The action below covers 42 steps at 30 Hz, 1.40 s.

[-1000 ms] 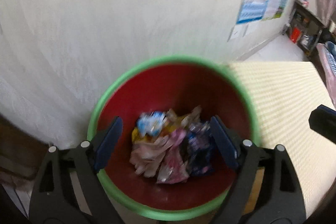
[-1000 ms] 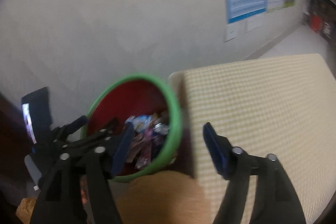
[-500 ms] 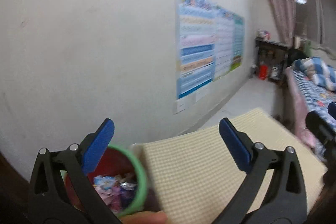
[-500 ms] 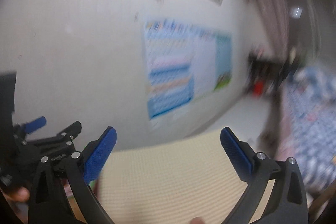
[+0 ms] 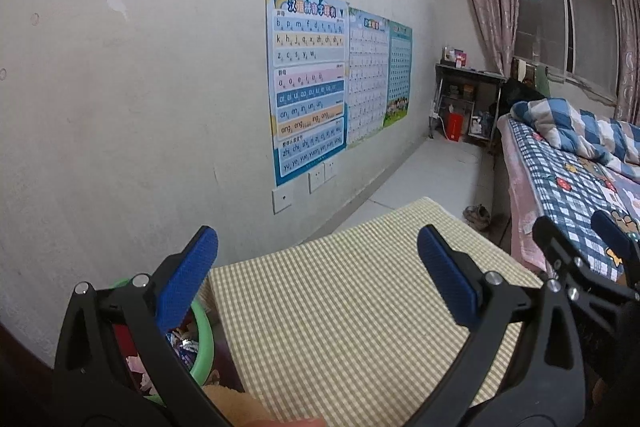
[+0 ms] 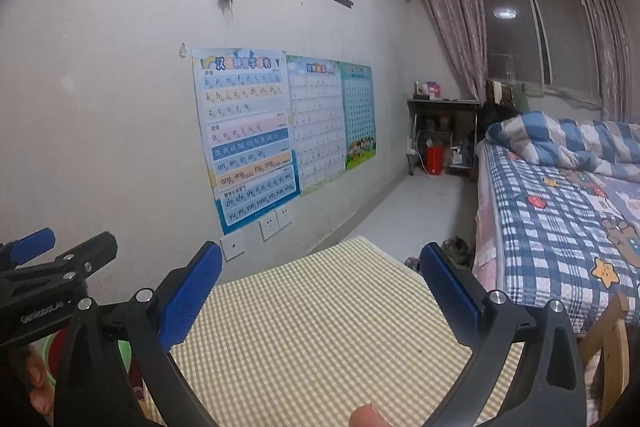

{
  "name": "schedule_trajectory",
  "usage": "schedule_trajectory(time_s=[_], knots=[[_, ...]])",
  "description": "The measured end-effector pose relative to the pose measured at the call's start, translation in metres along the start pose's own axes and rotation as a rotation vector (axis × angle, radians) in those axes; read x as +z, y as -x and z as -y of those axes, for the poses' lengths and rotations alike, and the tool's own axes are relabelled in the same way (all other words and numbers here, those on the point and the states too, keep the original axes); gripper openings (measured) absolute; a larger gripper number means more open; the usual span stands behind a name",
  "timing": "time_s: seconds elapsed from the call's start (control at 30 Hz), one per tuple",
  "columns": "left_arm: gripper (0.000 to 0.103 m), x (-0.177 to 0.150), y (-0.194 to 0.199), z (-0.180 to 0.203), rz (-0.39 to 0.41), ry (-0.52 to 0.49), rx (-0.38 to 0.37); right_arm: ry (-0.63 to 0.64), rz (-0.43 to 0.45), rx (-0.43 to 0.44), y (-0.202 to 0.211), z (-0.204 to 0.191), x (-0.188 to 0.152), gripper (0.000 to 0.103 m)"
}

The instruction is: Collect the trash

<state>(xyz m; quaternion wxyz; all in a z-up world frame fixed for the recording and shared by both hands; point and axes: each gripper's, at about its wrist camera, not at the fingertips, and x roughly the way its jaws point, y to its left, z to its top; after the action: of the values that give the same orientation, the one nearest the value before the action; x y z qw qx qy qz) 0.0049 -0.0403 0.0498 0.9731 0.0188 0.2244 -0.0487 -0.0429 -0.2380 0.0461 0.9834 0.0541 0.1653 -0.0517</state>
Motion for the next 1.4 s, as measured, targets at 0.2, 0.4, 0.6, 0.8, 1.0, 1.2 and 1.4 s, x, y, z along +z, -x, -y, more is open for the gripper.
schedule_trajectory(time_s=[0.2, 0.4, 0.6, 0.8, 1.0, 1.2, 1.4], knots=[[0.098, -0.004, -0.002, -0.006, -0.024, 0.011, 0.009, 0.005, -0.024, 0.006, -0.004, -0.005, -0.003, 0.096], [0.098, -0.006, -0.003, -0.010, -0.027, 0.020, 0.013, 0.008, -0.045, -0.002, -0.008, -0.006, -0.007, 0.096], [0.098, -0.009, -0.008, -0.013, -0.042, 0.030, 0.014, 0.001, -0.070, -0.004, -0.014, -0.004, -0.011, 0.096], [0.098, -0.010, -0.010, -0.013, -0.049, 0.030, 0.012, 0.007, -0.085, -0.005, -0.016, -0.004, -0.013, 0.096], [0.098, -0.011, -0.012, -0.013, -0.056, 0.028, 0.010, 0.006, -0.091, -0.005, -0.017, -0.004, -0.015, 0.096], [0.098, -0.012, -0.013, -0.014, -0.059, 0.029, 0.009, 0.008, -0.096, -0.003, -0.018, -0.004, -0.016, 0.096], [0.098, -0.015, -0.016, -0.015, -0.072, 0.028, 0.005, 0.010, -0.112, -0.002, -0.023, -0.002, -0.018, 0.096]])
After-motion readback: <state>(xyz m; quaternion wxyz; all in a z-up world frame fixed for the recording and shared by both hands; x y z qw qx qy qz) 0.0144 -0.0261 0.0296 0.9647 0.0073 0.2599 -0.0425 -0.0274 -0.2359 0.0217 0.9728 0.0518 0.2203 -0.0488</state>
